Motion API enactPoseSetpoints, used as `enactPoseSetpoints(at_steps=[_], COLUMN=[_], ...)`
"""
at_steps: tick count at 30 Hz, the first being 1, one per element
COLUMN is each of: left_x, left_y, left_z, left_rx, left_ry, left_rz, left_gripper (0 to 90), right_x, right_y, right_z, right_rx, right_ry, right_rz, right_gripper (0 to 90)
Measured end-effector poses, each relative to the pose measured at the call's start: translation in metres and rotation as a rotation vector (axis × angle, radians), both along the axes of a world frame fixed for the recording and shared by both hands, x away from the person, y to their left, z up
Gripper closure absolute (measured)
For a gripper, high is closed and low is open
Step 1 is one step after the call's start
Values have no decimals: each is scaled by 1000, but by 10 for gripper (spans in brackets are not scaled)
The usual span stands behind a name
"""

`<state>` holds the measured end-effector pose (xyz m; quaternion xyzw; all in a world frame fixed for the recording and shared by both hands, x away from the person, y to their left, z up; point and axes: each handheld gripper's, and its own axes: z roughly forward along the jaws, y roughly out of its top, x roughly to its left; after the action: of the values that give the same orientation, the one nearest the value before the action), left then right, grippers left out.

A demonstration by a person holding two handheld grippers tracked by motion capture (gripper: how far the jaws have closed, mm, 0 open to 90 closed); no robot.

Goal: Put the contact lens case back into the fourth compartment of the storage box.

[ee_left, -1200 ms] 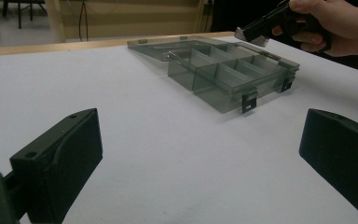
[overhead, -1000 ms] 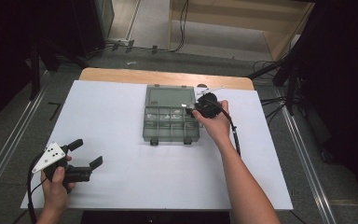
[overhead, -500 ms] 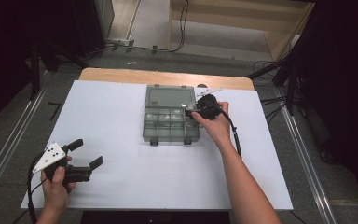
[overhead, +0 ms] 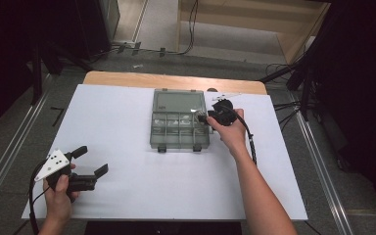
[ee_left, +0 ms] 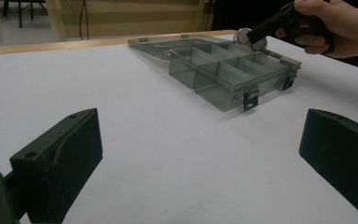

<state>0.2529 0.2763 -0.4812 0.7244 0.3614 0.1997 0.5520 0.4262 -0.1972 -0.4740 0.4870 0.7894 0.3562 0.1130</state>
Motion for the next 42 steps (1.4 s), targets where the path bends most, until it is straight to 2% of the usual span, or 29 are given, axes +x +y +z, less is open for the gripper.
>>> enactPoseSetpoints(at_steps=[3, 5, 6, 8, 9, 14, 18, 25, 30, 35, 37, 39, 42], left_x=[0, 0, 0, 0, 0, 0, 0, 1, 0, 0, 0, 1, 1], left_y=[1, 1, 1, 1, 1, 0, 0, -1, -4, -5, -5, -5, -5], left_z=[0, 0, 0, 0, 0, 0, -1, -1, 0, 1, 1, 1, 1], left_rx=[2, 1, 1, 1, -3, 2, 2, 3, 9, 13, 9, 10, 4], left_ry=[2, 2, 1, 2, 2, 2, 3, 4, 2, -2, -2, -2, -1], left_rz=[2, 1, 1, 4, 3, 0, -1, -2, -9, -12, -11, -10, -8], left_gripper=[0, 0, 0, 0, 0, 0, 0, 0, 0, 0, 0, 0, 0], right_x=[-4, -6, -7, -8, -8, -6, -3, 0, 0, 3, 3, 1, -4], right_y=[5, 6, 7, 7, 6, 8, 17, 16, 19, 19, 16, 14, 10], right_z=[-2, 0, 1, 3, 4, 5, 3, -2, -5, -9, -10, -10, -9], right_rx=[-44, -57, -57, -46, -40, -26, -61, -28, -41, -17, 17, 34, 35], right_ry=[-28, -52, -68, -81, -81, -71, -60, -42, -43, -27, -22, -37, -76], right_rz=[11, 8, 7, 6, 9, 27, 44, 43, 23, -2, -7, -12, -9], right_gripper=[478, 524, 574, 595, 658, 695, 697, 695, 698, 694, 687, 649, 650])
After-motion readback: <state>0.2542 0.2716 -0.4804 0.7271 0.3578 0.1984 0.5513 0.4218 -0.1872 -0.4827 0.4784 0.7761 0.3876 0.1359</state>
